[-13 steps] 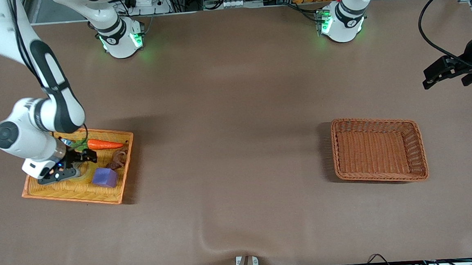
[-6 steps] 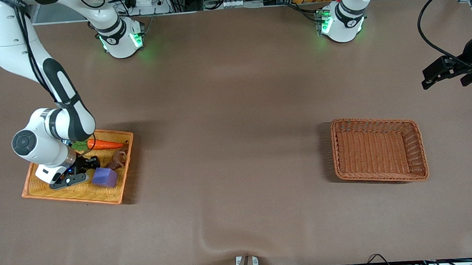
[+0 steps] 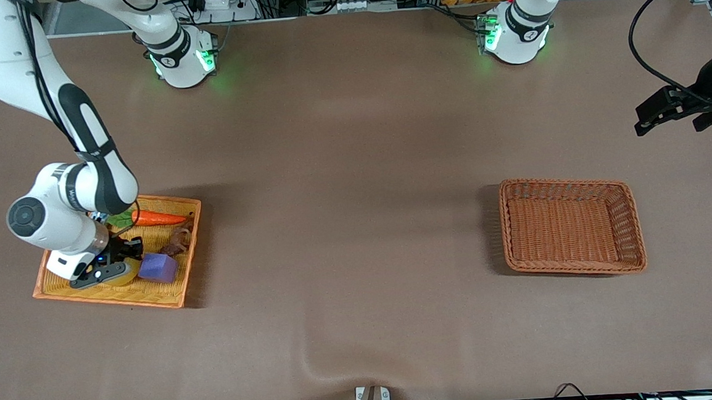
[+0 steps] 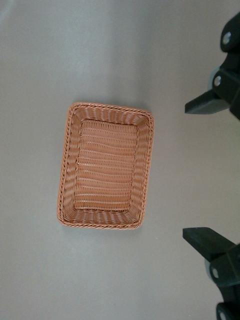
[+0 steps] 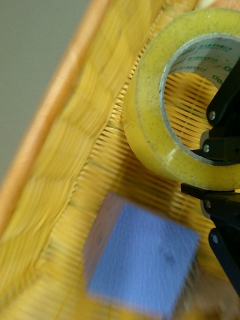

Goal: Transfer tape with both arms
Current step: 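Lift the tape roll with the right gripper and set it on the table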

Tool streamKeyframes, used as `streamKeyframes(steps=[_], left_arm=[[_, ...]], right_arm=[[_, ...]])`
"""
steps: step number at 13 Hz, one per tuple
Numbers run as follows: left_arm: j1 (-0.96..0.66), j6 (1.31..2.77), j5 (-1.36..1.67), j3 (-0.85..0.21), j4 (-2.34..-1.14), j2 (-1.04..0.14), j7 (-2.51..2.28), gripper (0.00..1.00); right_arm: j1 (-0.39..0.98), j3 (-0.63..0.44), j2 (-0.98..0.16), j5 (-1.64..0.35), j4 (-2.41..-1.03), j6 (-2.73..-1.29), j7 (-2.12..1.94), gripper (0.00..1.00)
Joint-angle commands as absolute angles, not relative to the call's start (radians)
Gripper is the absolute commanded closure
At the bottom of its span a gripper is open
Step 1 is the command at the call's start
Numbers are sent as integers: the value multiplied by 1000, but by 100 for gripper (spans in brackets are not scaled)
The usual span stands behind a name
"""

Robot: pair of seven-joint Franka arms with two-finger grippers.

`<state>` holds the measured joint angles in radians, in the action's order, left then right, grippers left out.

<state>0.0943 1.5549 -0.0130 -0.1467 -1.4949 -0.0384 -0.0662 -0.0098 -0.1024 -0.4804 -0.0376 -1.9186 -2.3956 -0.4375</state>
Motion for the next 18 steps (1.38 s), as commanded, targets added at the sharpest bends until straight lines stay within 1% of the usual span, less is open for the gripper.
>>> streamKeyframes(steps=[1,3,4,5,6,7,9,11,12,13,14,15,16,18], left_arm=[[95,1557,-21,-149,-1488,-41,-51,0],[92,1559,-21,-149,-1488,-46,-51,0],[94,1565,-21,-149,-1488,-49,-51,0],[94,1568,-21,-150,-1488,-51,-51,0],[92,1572,-21,-149,-1486,-52,-51,0],[91,1578,-21,-150,-1486,-52,-51,0],[91,1582,-21,-150,-1488,-52,-52,0],[91,1580,-21,-150,-1486,-60,-51,0],[91,1582,-21,-150,-1486,-60,-51,0],[89,1582,-21,-150,-1486,-60,-52,0],[89,1588,-21,-150,-1486,-61,-51,0],[89,1588,-21,-150,-1486,-61,-52,0],[89,1588,-21,-152,-1486,-61,-52,0],[89,1588,-20,-152,-1486,-61,-52,0]], right_arm=[[-12,-62,-347,-84,-1826,-2116,-462,100],[0,0,-347,-144,-1734,-1999,-434,100],[26,23,-348,-161,-1709,-1990,-364,100],[67,46,-347,-169,-1698,-1994,-269,100],[121,57,-354,-169,-1650,-1993,-162,100],[196,55,-376,-155,-1581,-1990,-37,100],[300,55,-428,-161,-1504,-1971,165,100],[452,51,-509,-155,-1455,-1983,337,100],[506,54,-569,-163,-1415,-1993,447,100],[568,57,-630,-164,-1379,-2035,572,100],[653,55,-705,-163,-1320,-2143,701,100],[707,51,-786,-161,-1266,-2233,812,100],[727,51,-861,-161,-1209,-2288,846,100],[755,51,-963,-160,-1131,-2310,856,100]])
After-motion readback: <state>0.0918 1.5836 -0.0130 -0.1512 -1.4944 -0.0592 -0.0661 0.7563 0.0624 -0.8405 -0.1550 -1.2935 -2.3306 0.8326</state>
